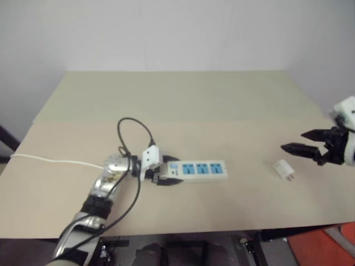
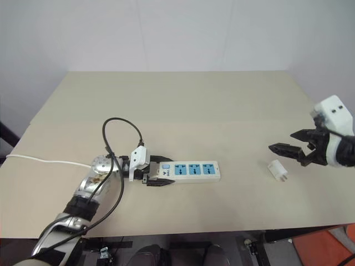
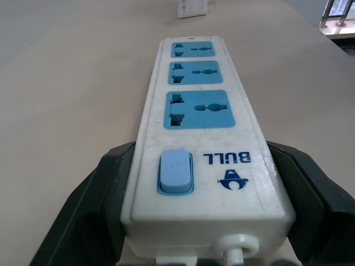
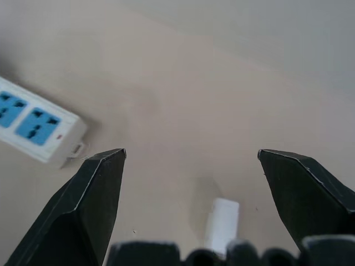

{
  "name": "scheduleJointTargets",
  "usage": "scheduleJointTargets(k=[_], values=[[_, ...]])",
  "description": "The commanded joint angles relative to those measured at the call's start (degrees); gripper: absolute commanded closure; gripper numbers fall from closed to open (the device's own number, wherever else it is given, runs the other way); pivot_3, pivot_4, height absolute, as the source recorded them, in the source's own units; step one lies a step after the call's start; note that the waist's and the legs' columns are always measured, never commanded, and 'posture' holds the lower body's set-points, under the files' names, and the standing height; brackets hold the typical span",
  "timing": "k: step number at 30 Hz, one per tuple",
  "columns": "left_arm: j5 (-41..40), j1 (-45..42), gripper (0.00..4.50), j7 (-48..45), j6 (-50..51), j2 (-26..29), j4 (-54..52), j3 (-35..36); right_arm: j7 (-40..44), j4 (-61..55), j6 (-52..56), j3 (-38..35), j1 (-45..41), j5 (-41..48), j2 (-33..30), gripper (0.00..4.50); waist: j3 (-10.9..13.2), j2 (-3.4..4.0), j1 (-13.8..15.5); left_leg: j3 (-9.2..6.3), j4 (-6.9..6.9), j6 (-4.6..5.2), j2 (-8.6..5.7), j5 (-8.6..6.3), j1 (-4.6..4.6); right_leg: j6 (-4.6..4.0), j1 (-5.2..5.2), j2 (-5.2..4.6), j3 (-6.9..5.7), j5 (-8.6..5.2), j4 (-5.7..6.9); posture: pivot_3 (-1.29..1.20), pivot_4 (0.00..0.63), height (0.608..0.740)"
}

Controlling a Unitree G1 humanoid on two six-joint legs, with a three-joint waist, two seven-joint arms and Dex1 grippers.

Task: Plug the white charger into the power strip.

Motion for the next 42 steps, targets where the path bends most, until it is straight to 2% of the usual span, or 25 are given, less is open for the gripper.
scheduleJointTargets(k=[1, 4, 11, 18, 27, 42], values=[[-0.8, 1.1, 1.22, 1.4, 1.8, 0.0, -5.2, -1.1, -1.2, 4.2, 7.5, 5.9, -8.5, -1.6, -1.4, 0.0, 0.0, 0.01, -0.1, 0.0, 0.0, 0.0, 0.01, 0.0, -0.02, 0.0, -0.02, 0.01, 0.0, 0.0, -0.01, 0.0, 0.15, 0.74], [0.0, 2.2, 1.22, 3.5, 2.0, -0.5, -5.5, -1.3, 1.0, 8.4, 12.0, 14.0, -17.4, -3.8, -1.4, 0.0, 0.0, 0.05, -0.1, 0.01, 0.0, -0.03, 0.0, 0.01, -0.12, -0.03, -0.14, 0.01, 0.0, 0.02, -0.01, 0.0, 0.15, 0.74], [-0.1, 3.9, 1.22, 6.1, 2.0, -1.9, -5.9, -2.4, 11.4, 18.4, 10.9, 32.5, -31.8, -13.3, -0.2, 0.0, 0.0, 0.08, -0.1, 0.06, 0.01, -0.04, -0.04, 0.02, -0.31, -0.04, -0.34, 0.0, 0.01, 0.04, -0.01, 0.0, 0.15, 0.74], [-0.3, 6.4, 1.22, 8.5, 2.5, -2.4, -7.9, -2.9, 22.7, 27.8, 6.8, 45.7, -39.2, -23.4, 3.2, 0.0, 0.0, 0.09, -0.1, 0.08, 0.0, -0.05, -0.04, 0.03, -0.41, -0.03, -0.46, 0.01, 0.0, 0.04, 0.03, 0.0, 0.15, 0.74], [-0.7, 8.0, 1.22, 9.2, 3.1, -1.8, -9.9, -3.0, 29.5, 38.1, 1.2, 49.7, -41.8, -32.2, 9.2, 0.0, 0.0, 0.12, -0.2, 0.1, 0.01, -0.2, -0.04, 0.12, -0.41, -0.02, -0.52, 0.03, 0.0, 0.05, 0.12, 0.0, 0.15, 0.74], [-0.8, 10.2, 1.22, 10.4, 4.2, -0.6, -12.5, -3.0, 34.4, 49.4, -6.2, 50.4, -42.1, -42.7, 16.7, 0.0, 0.0, 0.17, -0.6, 0.11, 0.0, -0.33, -0.05, 0.19, -0.39, -0.02, -0.53, 0.1, 0.0, 0.04, 0.37, 0.0, 0.15, 0.74]])
